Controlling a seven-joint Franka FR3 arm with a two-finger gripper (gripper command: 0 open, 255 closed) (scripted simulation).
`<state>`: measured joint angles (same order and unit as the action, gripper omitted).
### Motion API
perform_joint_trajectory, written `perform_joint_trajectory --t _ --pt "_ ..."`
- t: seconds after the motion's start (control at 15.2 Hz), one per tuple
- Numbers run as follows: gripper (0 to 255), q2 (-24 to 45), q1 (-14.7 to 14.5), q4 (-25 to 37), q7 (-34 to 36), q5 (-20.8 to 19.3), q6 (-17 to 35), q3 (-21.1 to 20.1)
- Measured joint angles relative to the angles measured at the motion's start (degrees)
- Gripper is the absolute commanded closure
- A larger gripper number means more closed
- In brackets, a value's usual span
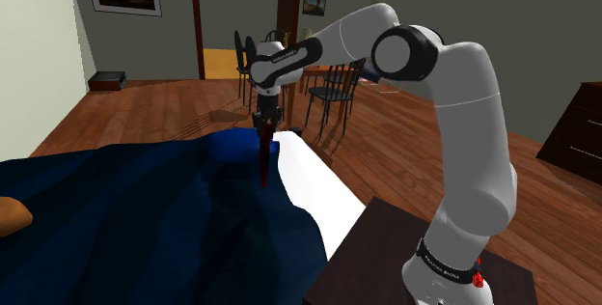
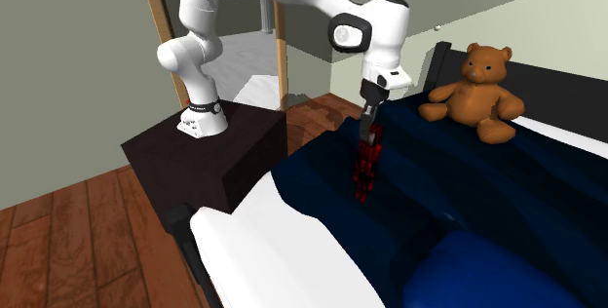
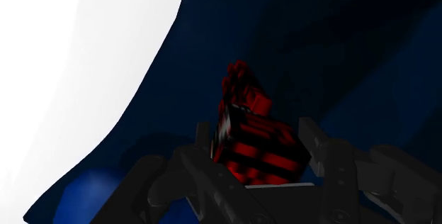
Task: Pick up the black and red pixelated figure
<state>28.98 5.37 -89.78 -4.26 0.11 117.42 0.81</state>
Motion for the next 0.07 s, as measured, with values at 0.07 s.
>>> perform_joint_trajectory --t 0.07 --pt "255 -0.1 0.0 0.2 0.0 0.0 -0.3 0.0"
